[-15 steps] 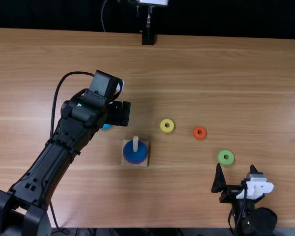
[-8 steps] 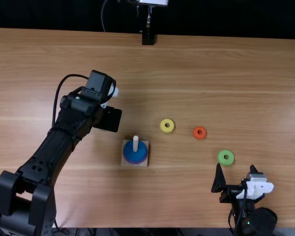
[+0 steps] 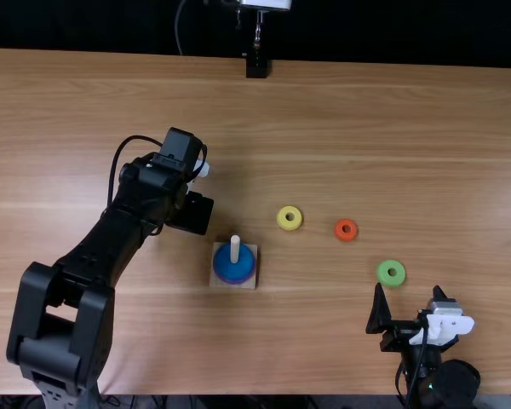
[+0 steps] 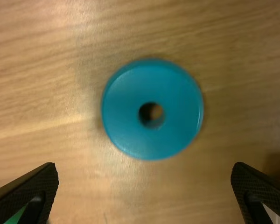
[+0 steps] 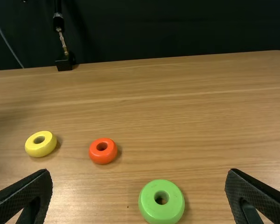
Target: Build the Hanoi tower: stack the rings onto the peg from bottom to top in this color order: purple, dark blue, light blue, dark green, light green, yellow, orange.
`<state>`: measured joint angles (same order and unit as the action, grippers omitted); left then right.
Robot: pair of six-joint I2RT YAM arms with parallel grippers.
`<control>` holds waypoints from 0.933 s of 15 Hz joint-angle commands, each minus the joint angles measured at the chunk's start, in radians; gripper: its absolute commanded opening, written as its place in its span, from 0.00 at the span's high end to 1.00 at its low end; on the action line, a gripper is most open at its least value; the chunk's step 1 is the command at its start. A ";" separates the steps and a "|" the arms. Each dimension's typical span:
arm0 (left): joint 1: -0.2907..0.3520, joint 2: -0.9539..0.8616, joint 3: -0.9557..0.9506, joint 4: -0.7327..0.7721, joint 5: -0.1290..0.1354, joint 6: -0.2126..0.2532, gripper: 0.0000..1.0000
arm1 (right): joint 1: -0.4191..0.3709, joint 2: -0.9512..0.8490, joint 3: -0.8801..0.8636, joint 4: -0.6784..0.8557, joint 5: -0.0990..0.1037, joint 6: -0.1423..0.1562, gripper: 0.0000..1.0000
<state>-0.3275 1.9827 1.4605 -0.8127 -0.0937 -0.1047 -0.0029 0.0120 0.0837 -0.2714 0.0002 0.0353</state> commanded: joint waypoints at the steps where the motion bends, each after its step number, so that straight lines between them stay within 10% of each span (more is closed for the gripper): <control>1: -0.002 0.034 0.055 0.016 0.003 0.013 0.00 | -0.014 -0.012 -0.070 -0.070 0.011 0.005 0.00; 14: 0.019 0.093 0.060 0.113 0.005 0.013 0.00 | -0.014 -0.012 -0.070 -0.070 0.011 0.005 0.00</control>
<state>-0.3252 2.0541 1.4864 -0.7010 -0.0937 -0.1043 -0.0029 0.0120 0.0841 -0.2710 0.0002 0.0353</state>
